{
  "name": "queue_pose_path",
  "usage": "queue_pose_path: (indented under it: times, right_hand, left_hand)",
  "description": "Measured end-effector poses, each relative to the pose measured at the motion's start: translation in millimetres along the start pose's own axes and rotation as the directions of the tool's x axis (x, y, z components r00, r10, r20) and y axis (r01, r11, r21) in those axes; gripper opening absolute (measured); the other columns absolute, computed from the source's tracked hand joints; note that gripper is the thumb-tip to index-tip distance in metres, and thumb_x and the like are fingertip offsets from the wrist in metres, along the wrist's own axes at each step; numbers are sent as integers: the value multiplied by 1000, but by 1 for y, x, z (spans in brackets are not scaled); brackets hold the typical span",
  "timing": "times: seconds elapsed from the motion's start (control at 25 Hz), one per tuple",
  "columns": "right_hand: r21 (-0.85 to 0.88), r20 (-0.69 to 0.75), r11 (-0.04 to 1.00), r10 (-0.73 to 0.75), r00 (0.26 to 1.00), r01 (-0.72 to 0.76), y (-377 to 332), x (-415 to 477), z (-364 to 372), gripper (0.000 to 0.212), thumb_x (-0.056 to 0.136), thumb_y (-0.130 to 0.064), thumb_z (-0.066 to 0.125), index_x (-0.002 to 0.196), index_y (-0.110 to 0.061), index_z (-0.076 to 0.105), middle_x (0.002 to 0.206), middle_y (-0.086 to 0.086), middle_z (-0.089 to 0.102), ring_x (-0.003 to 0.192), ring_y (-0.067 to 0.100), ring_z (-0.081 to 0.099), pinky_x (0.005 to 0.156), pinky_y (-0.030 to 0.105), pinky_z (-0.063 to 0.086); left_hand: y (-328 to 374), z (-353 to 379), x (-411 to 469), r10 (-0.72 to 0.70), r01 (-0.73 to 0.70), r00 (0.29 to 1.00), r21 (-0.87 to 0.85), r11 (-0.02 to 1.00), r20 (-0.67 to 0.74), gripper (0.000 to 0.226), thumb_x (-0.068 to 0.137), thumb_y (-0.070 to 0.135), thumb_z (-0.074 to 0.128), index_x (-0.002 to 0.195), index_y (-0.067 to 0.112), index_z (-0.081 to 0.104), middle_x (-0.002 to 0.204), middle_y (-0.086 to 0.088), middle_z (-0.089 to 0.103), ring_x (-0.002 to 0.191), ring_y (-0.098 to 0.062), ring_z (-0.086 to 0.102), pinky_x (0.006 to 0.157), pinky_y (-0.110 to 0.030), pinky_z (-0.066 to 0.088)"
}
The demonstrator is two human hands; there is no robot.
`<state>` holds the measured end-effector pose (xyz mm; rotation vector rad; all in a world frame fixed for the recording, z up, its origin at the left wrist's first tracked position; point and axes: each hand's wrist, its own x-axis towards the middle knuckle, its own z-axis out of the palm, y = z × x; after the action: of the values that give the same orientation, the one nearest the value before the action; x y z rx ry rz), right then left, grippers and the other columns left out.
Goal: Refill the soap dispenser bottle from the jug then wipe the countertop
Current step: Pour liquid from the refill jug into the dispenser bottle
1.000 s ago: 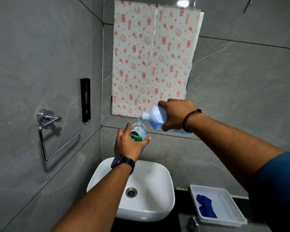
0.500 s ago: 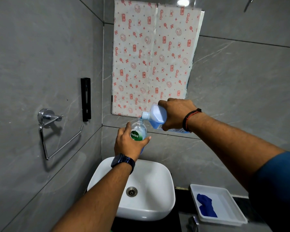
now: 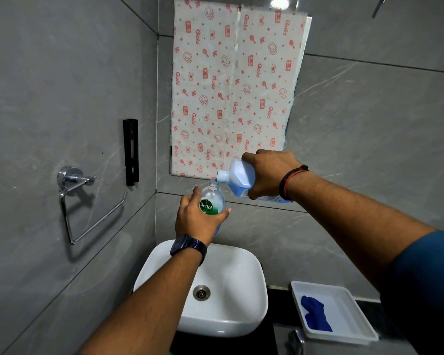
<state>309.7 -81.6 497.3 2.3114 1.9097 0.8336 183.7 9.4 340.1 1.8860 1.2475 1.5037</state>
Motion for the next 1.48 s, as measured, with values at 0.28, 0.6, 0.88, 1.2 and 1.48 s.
queue_pose_path:
  times: [0.28,0.6,0.88,1.2,1.48]
  right_hand:
    - [-5,4,1000,4,1000,-4,0,-1,-2,75,57,-54,78,120,-29,45,101,-1,59,81,17,46,63,33,41]
    - [-13,-3,1000,-3,1000,3,0,2,1,75,55,-54,78,119,-30,45,101,-1,60,85,19,52,62,33,42]
    - [-14,-2,1000,5,1000,-5,-1,4,-1,75,55,-53,78,118,-29,45,99,-1,58,80,17,46,62,32,42]
    - [-11,-5,1000,-5,1000,5,0,5,0,74,55,-54,78,117,-29,46,99,-1,59,81,17,48,63,33,44]
    - [-10,-7,1000,-5,1000,5,-1,5,1,75,54,-54,78,118,-30,46,99,-1,59,81,18,50,61,32,43]
  left_hand:
    - [1,-1,-1,2,-2,1000,-5,1000,-3,103,46,64,78,133,23,42,117,-4,53,101,-25,56,73,-31,48]
    - [1,-2,0,7,-7,1000,-17,1000,-11,103,46,64,78,133,22,42,116,-5,53,101,-25,56,73,-29,46]
    - [2,-3,1,-3,3,1000,-12,1000,-7,103,47,64,78,134,23,41,118,-4,52,102,-25,56,73,-29,46]
    - [2,-4,1,-8,8,1000,-15,1000,-1,103,47,63,79,134,22,41,118,-4,52,102,-25,55,74,-31,48]
    - [1,-4,0,-1,1,1000,-5,1000,-6,103,46,63,79,133,22,41,118,-5,52,101,-25,56,73,-33,50]
